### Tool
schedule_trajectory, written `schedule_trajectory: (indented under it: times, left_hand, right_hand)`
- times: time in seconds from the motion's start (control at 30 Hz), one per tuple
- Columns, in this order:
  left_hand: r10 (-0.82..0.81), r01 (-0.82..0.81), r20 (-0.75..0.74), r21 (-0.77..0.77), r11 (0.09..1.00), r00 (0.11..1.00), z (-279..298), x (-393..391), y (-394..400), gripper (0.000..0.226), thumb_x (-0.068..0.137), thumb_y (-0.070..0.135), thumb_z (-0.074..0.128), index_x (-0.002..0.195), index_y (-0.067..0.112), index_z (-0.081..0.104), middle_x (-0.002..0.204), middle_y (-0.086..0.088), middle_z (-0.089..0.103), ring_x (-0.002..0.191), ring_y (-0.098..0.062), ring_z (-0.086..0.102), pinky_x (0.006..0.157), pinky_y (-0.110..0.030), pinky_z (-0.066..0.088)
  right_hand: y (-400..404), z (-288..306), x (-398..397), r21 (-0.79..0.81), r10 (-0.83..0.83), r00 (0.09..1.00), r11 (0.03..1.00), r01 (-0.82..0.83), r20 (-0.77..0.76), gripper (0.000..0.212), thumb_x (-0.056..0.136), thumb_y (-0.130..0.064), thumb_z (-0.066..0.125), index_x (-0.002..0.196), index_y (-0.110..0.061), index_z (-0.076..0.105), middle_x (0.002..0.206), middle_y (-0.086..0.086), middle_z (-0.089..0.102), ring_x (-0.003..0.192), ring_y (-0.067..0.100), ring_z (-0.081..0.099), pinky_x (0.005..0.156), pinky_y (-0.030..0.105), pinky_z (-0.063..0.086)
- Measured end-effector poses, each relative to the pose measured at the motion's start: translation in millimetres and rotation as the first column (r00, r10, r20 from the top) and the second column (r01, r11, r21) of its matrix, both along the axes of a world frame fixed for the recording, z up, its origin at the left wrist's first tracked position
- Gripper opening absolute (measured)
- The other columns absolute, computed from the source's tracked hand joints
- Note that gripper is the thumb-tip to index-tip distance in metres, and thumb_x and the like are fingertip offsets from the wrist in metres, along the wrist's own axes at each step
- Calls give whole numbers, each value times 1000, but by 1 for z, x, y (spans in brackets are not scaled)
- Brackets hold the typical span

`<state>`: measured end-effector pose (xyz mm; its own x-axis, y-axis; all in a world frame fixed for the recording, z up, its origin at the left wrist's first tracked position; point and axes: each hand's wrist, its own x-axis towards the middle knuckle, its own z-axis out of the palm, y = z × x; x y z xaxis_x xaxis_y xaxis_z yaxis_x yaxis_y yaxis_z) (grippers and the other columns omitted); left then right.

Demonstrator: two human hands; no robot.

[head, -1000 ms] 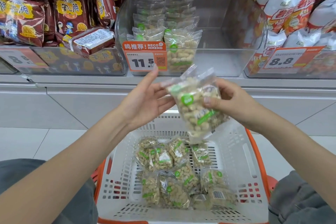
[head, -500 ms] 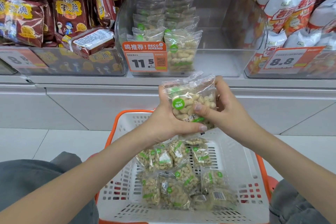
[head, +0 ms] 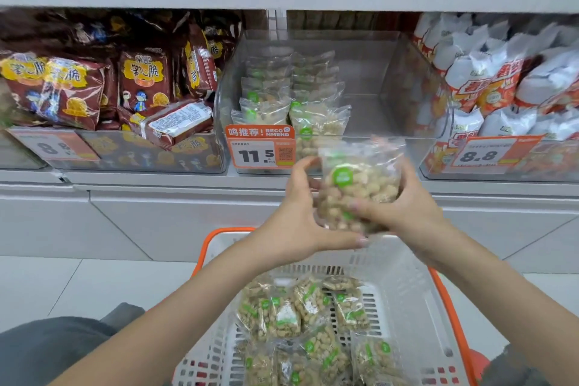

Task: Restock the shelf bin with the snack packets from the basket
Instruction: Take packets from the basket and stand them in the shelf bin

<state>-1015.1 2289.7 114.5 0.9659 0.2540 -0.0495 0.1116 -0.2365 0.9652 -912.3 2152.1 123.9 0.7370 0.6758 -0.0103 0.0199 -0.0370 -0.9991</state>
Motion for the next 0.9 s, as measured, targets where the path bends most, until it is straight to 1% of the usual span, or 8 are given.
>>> schedule_trajectory:
  times: [0.1,0.17,0.27,0.33,0.5,0.63,0.8,0.9]
  left_hand:
    - [84,-113,86,438,892,993,14,9,29,100,66,40,83,143,28,20,135,4,30,122,-9,38,103,-23,35]
    - [96,-229,219,731,642,971,16,12,51,82,70,31,80,138,19,36,130,-1,37,120,-16,36,103,-28,34]
    - [58,-235,228,932,277,972,4,20,70,81,61,16,81,134,8,47,132,-11,48,124,-30,41,106,-46,37]
    - [50,-178,172,971,159,984,-3,23,76,88,56,16,83,136,6,47,137,-11,49,128,-35,44,111,-51,31]
    - [7,-162,162,981,105,987,-1,33,89,89,55,9,80,138,10,48,138,-11,51,128,-38,46,111,-46,19]
    - [-26,-163,167,981,103,986,1,34,101,83,63,4,72,141,17,44,137,-12,51,129,-37,44,113,-45,18]
    - [45,-170,166,980,100,985,-3,30,107,82,66,7,70,141,24,42,133,-7,53,128,-34,45,111,-52,24]
    - [65,-191,186,977,96,980,-6,31,103,81,65,8,70,140,24,43,129,-4,54,127,-30,46,109,-54,26]
  right_hand:
    - [10,32,46,89,-195,981,977,193,16,82,47,-20,87,120,-12,51,102,4,73,86,12,72,66,24,57]
    - [23,50,82,49,-283,956,959,280,82,87,47,-32,88,122,-11,52,107,5,71,90,14,72,69,28,59]
    - [49,60,122,-21,-349,915,932,361,201,101,42,-45,92,127,-12,48,116,1,67,101,15,67,89,35,55]
    - [67,59,143,-77,-400,873,897,436,281,98,52,-43,91,131,-12,42,120,-4,60,108,11,59,98,29,47]
    - [104,48,196,-140,-471,805,826,546,361,96,50,-46,89,130,-14,48,122,-3,61,109,11,59,99,26,46]
    - [125,31,225,-189,-449,832,831,523,327,94,62,-33,88,138,-12,38,130,-2,53,117,12,51,96,20,39]
    - [134,10,246,-317,-303,910,866,387,284,95,59,-30,90,138,-7,41,131,0,55,115,15,53,91,22,42]
    - [137,-6,255,-326,-253,932,885,331,259,128,36,-54,93,141,-9,35,136,3,53,120,15,52,102,30,42]
